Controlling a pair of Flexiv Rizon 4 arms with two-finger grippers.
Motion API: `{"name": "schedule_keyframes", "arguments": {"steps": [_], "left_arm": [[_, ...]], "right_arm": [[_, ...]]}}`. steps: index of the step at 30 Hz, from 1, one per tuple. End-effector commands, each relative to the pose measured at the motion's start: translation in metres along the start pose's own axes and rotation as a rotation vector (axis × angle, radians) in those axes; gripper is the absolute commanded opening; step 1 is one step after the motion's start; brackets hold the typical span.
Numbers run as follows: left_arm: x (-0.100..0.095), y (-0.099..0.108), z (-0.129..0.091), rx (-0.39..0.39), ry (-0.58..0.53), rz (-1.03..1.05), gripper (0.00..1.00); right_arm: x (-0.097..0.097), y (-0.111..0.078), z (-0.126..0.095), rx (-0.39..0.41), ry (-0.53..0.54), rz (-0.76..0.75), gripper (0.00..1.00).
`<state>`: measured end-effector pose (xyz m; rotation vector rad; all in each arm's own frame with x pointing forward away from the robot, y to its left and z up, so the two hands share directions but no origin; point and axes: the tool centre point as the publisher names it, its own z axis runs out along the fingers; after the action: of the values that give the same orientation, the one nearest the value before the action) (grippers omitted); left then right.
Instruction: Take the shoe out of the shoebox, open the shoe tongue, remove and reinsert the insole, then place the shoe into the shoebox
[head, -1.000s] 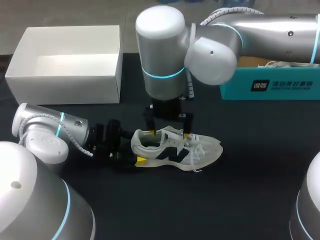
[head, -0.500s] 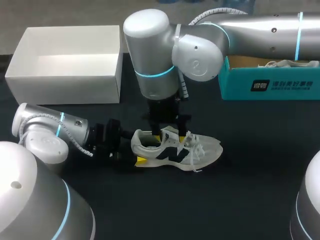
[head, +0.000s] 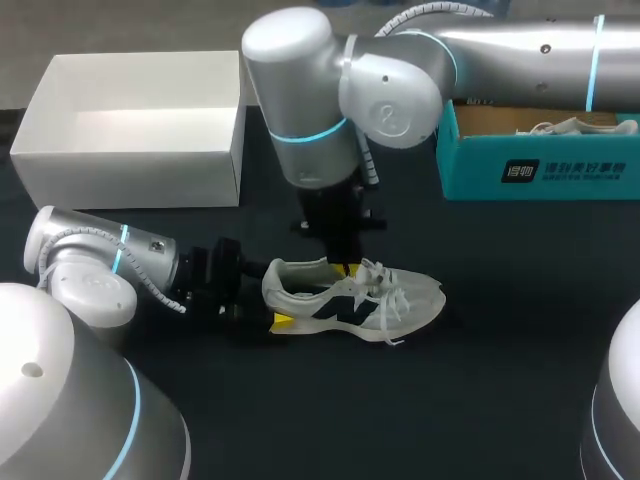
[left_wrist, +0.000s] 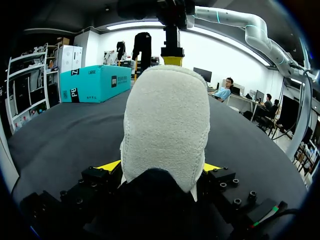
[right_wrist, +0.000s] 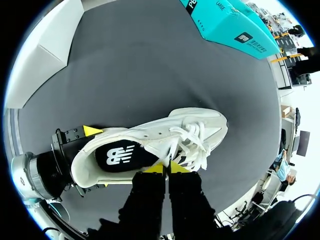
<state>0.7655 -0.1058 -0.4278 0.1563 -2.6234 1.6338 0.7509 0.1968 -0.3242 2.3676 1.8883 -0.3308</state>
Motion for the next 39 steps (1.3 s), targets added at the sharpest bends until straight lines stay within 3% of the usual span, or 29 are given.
{"name": "schedule_keyframes", "arguments": {"steps": [1,12,24,28,39], "left_arm": [[0.0,0.004,0.001,-0.001,0.0,-0.001,0.0],[0.0,0.004,0.001,-0.001,0.0,-0.001,0.0],[0.0,0.004,0.001,-0.001,0.0,-0.001,0.0],[0.0,0.004,0.001,-0.001,0.0,-0.001,0.0],[0.0,0.004,0.001,-0.001,0.0,-0.001,0.0]], "right_arm": [[-0.005,-0.003,-0.001,-0.011,0.0,0.096,0.0],[-0.044,-0.009,-0.005,-0.025,-0.013,0.177,0.0],[-0.092,-0.011,0.019,0.022,-0.014,0.283,0.0],[-0.101,-0.007,0.032,0.039,-0.012,0.292,0.0],[-0.101,0.004,0.076,0.096,0.028,0.299,0.0]]}}
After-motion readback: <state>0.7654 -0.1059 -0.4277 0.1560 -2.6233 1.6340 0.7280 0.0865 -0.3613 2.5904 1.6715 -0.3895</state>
